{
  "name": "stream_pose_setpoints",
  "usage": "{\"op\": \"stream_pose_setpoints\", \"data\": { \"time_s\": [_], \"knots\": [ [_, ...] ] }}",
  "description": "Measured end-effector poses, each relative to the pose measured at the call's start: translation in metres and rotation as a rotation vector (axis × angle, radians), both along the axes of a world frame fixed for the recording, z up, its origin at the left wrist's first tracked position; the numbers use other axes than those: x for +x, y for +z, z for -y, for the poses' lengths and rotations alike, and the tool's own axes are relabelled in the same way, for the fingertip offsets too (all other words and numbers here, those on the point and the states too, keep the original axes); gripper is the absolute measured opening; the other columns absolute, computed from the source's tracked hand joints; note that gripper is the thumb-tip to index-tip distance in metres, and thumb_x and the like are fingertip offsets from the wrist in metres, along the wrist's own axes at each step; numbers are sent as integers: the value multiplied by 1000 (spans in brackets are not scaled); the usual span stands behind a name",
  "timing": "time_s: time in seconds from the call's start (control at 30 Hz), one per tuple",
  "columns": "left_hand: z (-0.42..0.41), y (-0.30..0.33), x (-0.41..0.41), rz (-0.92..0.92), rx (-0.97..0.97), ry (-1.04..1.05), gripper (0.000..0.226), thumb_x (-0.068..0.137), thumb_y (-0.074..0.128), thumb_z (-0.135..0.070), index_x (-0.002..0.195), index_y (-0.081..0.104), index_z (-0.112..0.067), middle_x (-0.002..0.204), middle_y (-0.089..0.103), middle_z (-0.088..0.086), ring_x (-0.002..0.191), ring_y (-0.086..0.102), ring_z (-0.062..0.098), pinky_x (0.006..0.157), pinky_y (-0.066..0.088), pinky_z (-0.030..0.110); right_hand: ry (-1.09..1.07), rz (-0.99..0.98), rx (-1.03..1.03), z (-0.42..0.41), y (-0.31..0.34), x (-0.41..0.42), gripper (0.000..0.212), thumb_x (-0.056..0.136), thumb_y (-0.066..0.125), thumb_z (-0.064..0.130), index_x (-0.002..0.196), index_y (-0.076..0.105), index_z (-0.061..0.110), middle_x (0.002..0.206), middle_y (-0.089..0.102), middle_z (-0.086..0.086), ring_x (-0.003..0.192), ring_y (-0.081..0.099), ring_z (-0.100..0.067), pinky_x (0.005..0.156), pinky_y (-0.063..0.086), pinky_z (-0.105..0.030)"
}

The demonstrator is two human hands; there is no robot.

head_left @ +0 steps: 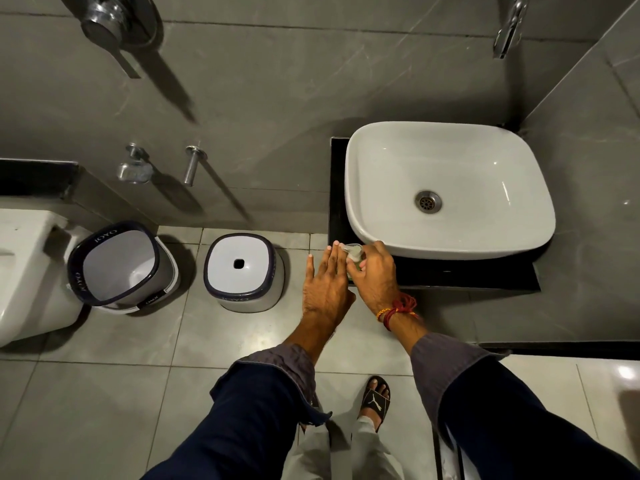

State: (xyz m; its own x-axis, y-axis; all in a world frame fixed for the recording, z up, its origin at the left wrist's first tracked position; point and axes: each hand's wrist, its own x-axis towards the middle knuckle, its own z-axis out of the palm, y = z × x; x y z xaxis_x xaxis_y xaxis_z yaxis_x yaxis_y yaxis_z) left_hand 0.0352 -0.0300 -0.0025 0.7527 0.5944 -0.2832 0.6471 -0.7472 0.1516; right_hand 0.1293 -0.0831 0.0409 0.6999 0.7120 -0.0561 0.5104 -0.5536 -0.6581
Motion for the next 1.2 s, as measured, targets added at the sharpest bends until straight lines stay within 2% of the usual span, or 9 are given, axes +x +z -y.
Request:
{"op": "stream_pose_setpoints", "data": {
  "time_s": [0.1,0.4,0.5,0.63,0.87,0.97,1.07,1.13,1.2],
  "knots": [
    [3,1,2,-1,4,11,96,98,57,-48,161,-4,-10,170,-9,11,157,-8,25,127,3,53,-35,8,-19,-1,0,3,29,91,71,25,101,67,-2,105,64,-17,90,65,-25,86,59,-38],
    [6,9,3,3,-23,40,89,103,46,-51,161,-5,-8,169,-10,12,157,-7,24,127,3,52,-111,-5,-100,-6,2,-2,38,93,68,35,104,65,-2,109,66,-17,100,67,-31,89,58,-39],
    [7,10,2,6,-27,48,90,102,51,-48,161,-5,-9,170,-8,11,157,-6,23,127,3,51,-97,-23,-53,-3,2,-2,39,90,72,33,108,66,-1,112,64,-15,101,66,-28,90,58,-37],
    [9,10,3,14,-29,54,94,100,56,-45,161,-5,-9,170,-7,11,157,-5,23,127,5,52,-57,-53,14,2,0,1,31,90,73,25,110,70,2,110,65,-13,92,68,-27,85,61,-37],
    [11,10,4,19,-35,59,90,103,49,-48,160,-6,-8,170,-7,11,157,-6,24,127,3,52,-167,-41,-34,-5,-7,-1,32,89,73,33,92,66,2,96,67,-14,89,67,-28,79,57,-34],
    [11,8,3,26,-29,59,93,101,53,-49,161,-5,-8,170,-6,11,157,-5,24,127,4,52,-135,-5,-25,0,-6,-1,40,86,74,37,108,67,4,109,65,-12,101,66,-27,85,59,-37],
    [11,5,3,26,-29,53,90,102,52,-48,161,-5,-11,170,-6,11,157,-5,24,127,3,53,-13,148,28,10,-1,1,60,83,74,44,132,58,14,123,56,-8,114,54,-23,89,53,-31],
    [11,3,4,11,-21,39,85,104,45,-47,161,-8,-12,170,-8,11,157,-7,25,126,1,54,93,245,25,14,1,2,62,83,72,46,138,55,24,129,50,-7,118,49,-22,93,52,-30],
    [10,2,5,2,-14,34,82,105,42,-46,161,-9,-12,170,-8,11,157,-7,25,124,-2,54,141,301,-4,15,4,3,55,83,72,46,134,59,30,130,46,-8,119,48,-23,94,55,-34]
  ]
}}
